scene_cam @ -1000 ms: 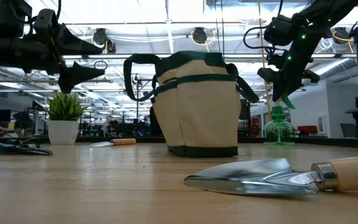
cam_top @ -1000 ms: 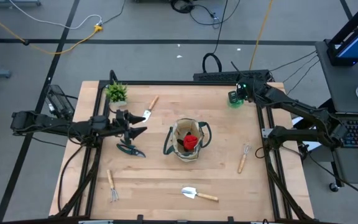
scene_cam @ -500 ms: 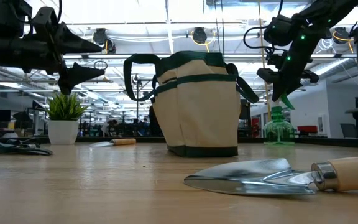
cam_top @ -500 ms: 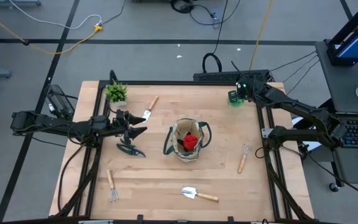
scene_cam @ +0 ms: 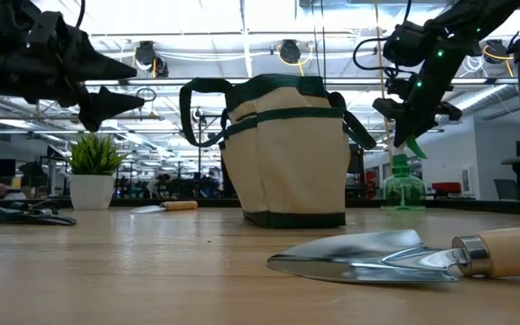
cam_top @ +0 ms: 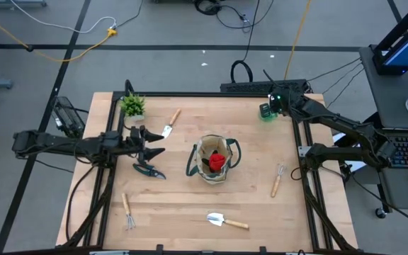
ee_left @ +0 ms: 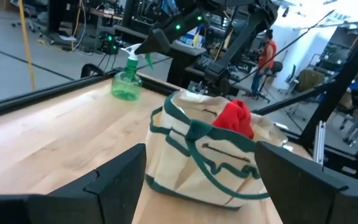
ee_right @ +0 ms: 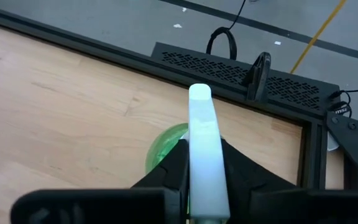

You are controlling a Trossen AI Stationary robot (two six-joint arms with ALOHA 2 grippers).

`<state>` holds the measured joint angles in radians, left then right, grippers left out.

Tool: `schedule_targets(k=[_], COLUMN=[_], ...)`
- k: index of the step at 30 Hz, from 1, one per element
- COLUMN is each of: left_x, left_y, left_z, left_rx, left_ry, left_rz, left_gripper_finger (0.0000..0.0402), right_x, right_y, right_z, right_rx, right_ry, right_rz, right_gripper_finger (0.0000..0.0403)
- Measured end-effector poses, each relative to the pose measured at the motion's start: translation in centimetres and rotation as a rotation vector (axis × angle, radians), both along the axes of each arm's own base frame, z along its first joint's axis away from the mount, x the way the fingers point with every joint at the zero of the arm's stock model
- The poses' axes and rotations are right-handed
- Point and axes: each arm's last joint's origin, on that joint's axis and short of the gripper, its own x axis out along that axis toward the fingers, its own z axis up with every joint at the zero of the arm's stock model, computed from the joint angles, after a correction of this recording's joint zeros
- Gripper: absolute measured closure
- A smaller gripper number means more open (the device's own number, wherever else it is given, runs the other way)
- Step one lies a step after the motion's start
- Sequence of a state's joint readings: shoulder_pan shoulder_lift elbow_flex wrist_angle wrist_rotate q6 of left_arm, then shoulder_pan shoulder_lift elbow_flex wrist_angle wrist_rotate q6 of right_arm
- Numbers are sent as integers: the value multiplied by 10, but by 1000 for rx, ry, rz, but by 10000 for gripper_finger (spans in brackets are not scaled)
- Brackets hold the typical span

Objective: Pick & Place Garden tools in Gardening bag
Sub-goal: Put the green spray bottle into the light brown gardening bag

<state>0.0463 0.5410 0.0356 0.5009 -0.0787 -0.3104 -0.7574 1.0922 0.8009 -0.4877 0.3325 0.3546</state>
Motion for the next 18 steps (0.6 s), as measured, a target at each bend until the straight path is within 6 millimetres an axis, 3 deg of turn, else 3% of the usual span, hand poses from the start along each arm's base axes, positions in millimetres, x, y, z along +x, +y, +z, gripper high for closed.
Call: schedule_targets(k=[11, 18], left_x=[-12, -12], left_y=[0, -1], left_z=[-2, -5], left_rx=[20, 14], left_ry=[42, 70], left_rz=[11, -1], left_gripper_finger=[94, 94], right_x=[0, 4], right_y=[3, 13], right_z=[3, 18], right_rx=[14, -20], right_ry=[-46, -171], right_rz=[49, 143], right_gripper_finger=[357, 357])
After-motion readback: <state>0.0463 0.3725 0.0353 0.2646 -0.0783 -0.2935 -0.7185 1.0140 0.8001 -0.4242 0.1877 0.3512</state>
